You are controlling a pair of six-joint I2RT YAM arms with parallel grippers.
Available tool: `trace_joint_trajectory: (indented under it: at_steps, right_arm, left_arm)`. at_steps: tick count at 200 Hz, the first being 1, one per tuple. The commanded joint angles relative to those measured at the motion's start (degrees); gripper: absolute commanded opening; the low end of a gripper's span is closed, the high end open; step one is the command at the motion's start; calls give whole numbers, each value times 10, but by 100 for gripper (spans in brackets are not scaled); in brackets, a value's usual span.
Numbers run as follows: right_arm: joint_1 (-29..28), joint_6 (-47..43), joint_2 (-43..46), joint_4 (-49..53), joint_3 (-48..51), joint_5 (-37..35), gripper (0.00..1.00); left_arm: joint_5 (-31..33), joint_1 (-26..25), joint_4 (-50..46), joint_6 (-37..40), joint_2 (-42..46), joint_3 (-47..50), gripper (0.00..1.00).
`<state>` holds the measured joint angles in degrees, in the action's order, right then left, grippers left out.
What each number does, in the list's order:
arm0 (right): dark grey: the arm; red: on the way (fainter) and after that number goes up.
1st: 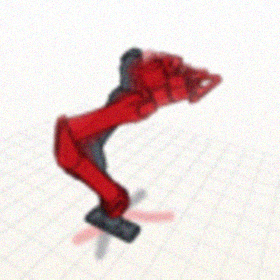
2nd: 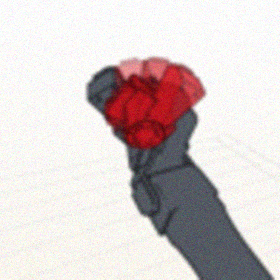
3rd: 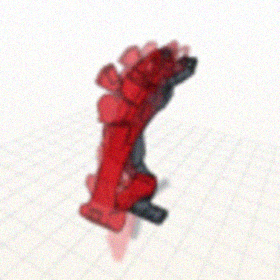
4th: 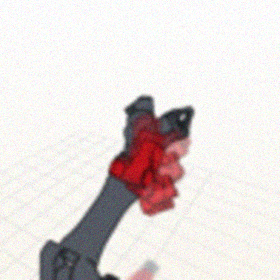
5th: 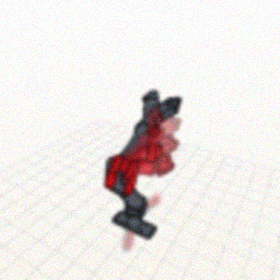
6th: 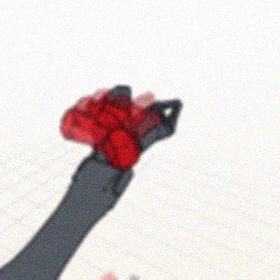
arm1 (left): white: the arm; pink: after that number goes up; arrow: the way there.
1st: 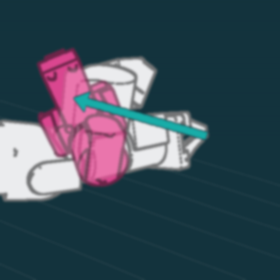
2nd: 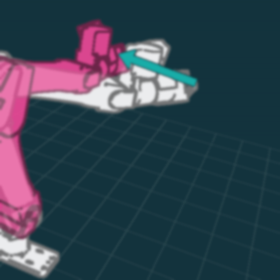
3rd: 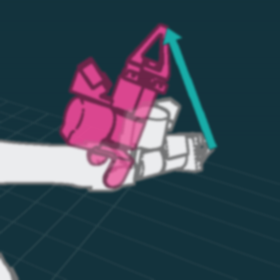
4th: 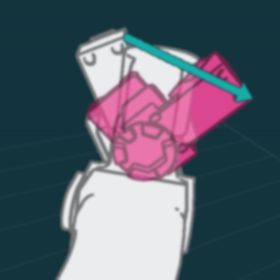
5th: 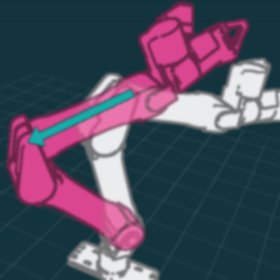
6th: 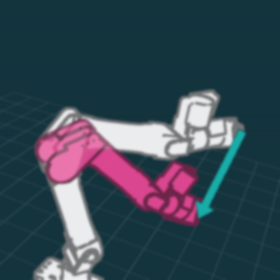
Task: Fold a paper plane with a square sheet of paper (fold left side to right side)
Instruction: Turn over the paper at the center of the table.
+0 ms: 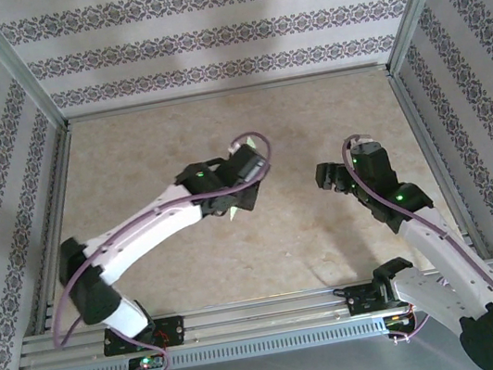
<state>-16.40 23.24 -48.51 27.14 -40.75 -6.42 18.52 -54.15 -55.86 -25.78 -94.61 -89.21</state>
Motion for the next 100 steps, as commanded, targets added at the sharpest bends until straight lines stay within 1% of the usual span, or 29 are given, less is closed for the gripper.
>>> trace_joint_trajectory:
  at_steps: [1, 22, 39, 48, 60, 100]
  right_arm:
    - [7, -20, 12, 50, -19, -85, 91]
    - [10, -25, 24, 64, -20, -109, 92]
    - [15, -29, 36, 69, -18, -116, 92]
    - [18, -29, 42, 71, -17, -119, 92]
    - [24, -29, 48, 75, -17, -119, 92]
    - [38, -32, 66, 82, -14, -113, 93]
  left_arm:
    - [194, -32, -213, -43, -72, -56, 0]
    - [239, -52, -305, -122, -161, -108, 0]
    - [232, -59, -339, -161, -223, -132, 0]
    - [210, -61, -334, -172, -244, -133, 0]
    - [172, -61, -304, -176, -257, -123, 0]
    - [9, -59, -140, -177, -238, -63, 0]
